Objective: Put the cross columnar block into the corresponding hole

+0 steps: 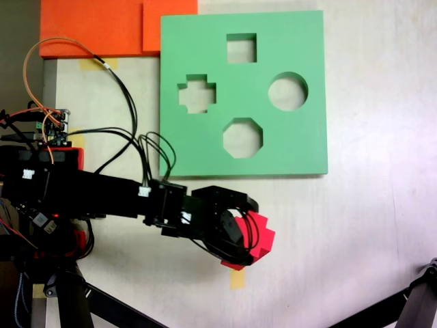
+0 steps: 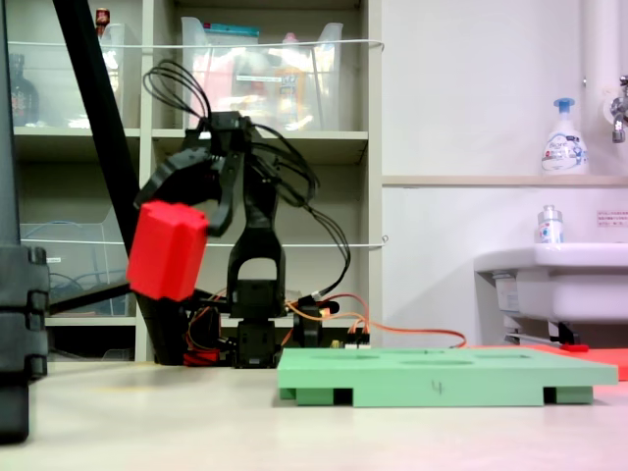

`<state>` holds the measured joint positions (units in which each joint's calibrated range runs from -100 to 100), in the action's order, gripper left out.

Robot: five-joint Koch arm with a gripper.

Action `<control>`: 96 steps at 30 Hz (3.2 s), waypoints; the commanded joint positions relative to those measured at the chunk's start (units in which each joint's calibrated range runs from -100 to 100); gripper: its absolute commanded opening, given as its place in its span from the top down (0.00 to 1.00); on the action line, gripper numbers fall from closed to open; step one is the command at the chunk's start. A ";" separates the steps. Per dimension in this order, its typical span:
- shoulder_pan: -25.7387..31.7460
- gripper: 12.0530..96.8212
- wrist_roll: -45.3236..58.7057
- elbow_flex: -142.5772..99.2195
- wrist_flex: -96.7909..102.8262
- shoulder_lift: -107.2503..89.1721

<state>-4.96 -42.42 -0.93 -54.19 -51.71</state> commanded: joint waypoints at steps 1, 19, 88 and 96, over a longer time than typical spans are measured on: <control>0.83 0.70 0.20 7.31 0.60 2.13; 7.13 0.70 0.05 18.38 1.08 11.49; 26.37 0.70 -15.82 2.53 6.18 6.04; 27.35 0.70 -16.80 -2.46 6.09 4.36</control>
<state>21.86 -58.78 -4.95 -52.81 -43.91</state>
